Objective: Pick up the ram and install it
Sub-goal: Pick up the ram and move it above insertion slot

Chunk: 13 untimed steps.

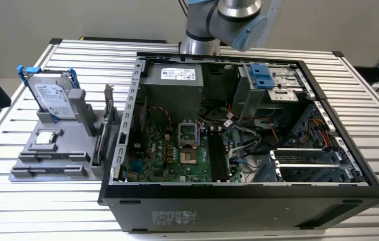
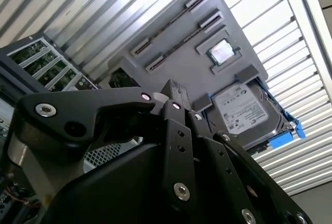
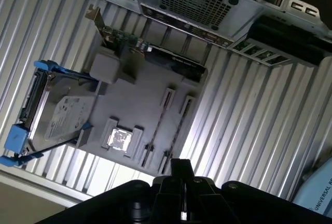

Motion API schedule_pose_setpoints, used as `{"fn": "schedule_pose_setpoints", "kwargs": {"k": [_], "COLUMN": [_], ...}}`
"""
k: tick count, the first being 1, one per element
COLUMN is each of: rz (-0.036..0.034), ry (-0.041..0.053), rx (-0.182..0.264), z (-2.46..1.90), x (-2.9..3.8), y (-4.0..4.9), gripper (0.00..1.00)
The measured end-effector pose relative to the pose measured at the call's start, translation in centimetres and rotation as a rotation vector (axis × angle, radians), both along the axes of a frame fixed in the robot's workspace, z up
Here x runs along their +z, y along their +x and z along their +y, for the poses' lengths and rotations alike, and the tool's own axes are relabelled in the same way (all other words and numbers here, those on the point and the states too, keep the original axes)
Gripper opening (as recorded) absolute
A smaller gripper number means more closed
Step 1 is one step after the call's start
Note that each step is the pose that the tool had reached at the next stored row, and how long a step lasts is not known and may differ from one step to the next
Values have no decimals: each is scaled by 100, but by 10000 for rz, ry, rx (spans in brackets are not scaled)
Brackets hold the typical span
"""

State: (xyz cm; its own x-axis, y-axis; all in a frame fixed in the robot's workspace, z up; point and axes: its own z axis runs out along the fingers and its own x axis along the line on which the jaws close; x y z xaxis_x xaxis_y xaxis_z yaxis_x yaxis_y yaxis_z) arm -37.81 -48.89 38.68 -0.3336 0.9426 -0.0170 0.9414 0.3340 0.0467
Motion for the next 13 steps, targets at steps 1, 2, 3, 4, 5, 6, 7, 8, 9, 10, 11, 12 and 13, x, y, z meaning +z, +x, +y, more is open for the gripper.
{"fn": "schedule_pose_setpoints", "kwargs": {"k": [1, 2, 3, 4, 5, 6, 7, 8, 9, 10, 11, 12, 13], "rz": [2, 4, 6, 8, 10, 12, 14, 17, 20, 23, 27, 31, 35], "ry": [0, 0, -1, 0, 0, 0, 0, 0, 0, 0, 0, 0, -1], "rx": [-74, -145, -213, -278, -344, -407, -468, -532, -600, -681, -764, -855, -955], "z": [0, 0, 0, 0, 0, 0, 0, 0, 0, 0, 0, 0, 0], "x": [0, 0, 0, 0, 0, 0, 0, 0, 0, 0, 0, 0, 0], "y": [0, 0, 0, 0, 0, 0, 0, 0, -1, -1, -2, -2, -4], "gripper": [0, 0, 0, 0, 0, 0, 0, 0, 0, 0, 0, 0, 0]}}
